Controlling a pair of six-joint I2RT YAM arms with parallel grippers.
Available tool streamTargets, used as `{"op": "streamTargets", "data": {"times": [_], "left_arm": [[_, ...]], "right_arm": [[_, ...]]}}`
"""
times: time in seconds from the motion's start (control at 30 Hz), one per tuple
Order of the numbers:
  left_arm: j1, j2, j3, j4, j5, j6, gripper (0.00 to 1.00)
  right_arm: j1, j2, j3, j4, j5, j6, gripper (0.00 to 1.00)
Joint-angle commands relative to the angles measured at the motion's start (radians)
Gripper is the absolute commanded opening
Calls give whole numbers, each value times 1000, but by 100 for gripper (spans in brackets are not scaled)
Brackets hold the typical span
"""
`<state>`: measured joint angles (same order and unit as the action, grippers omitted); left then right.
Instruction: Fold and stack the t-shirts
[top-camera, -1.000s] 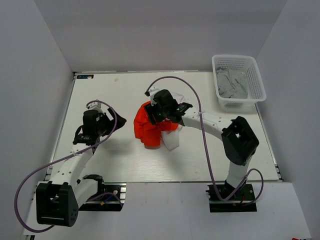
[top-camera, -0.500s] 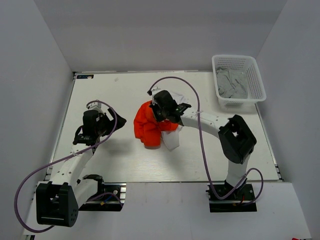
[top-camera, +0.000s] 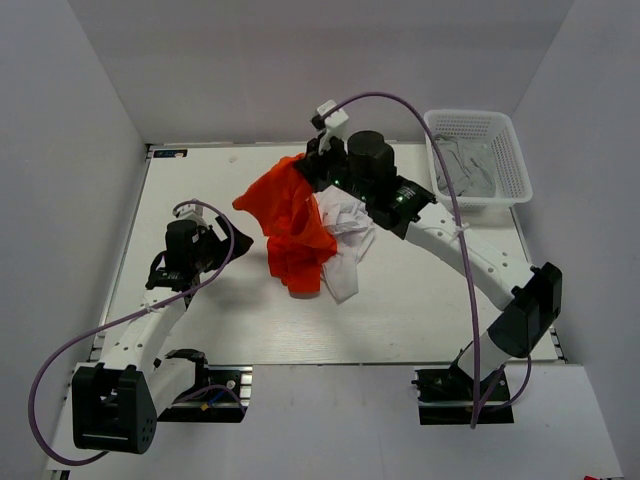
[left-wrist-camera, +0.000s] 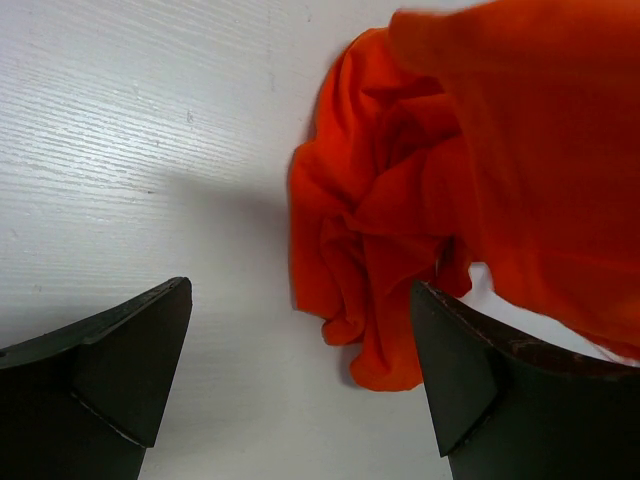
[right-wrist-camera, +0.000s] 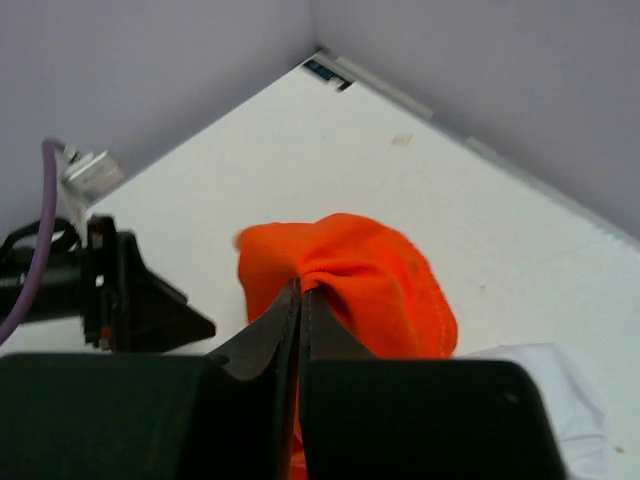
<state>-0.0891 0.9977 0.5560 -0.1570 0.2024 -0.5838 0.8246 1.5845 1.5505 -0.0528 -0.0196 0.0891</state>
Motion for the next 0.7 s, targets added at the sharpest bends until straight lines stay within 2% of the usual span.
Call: {"op": "streamTargets", "data": {"times": [0.0,0.17,0.3,0.37,0.43,0.47,0.57,0.6,0.67], "left_arm": [[-4,-18,5,10,15,9,100],[-4,-28,5,10,15,9,100],[-4,-18,5,10,15,9,100],[-4,-18,5,10,15,9,100],[-4,-18,5,10,15,9,100],[-4,-18,5,10,6,9,100],[-4,-8,5,10,6,9,100],[-4,-8,5,10,6,9,100],[-4,2,5,1,-3,9,100]], "right_arm": [[-25,-49,82,39,136,-49,0],[-51,-44,261,39,331,-141,0],[-93,23,427,90,516,-284,0],[-108,57,531,169,634,-407,0],[-136,122,621,249,687,-472,0],[-139,138,673,281,760,-596,0],[-176,192,735,517,813,-797,0],[-185,206,752,548,813,-857,0],[-219,218,763,637,808,-900,0]]}}
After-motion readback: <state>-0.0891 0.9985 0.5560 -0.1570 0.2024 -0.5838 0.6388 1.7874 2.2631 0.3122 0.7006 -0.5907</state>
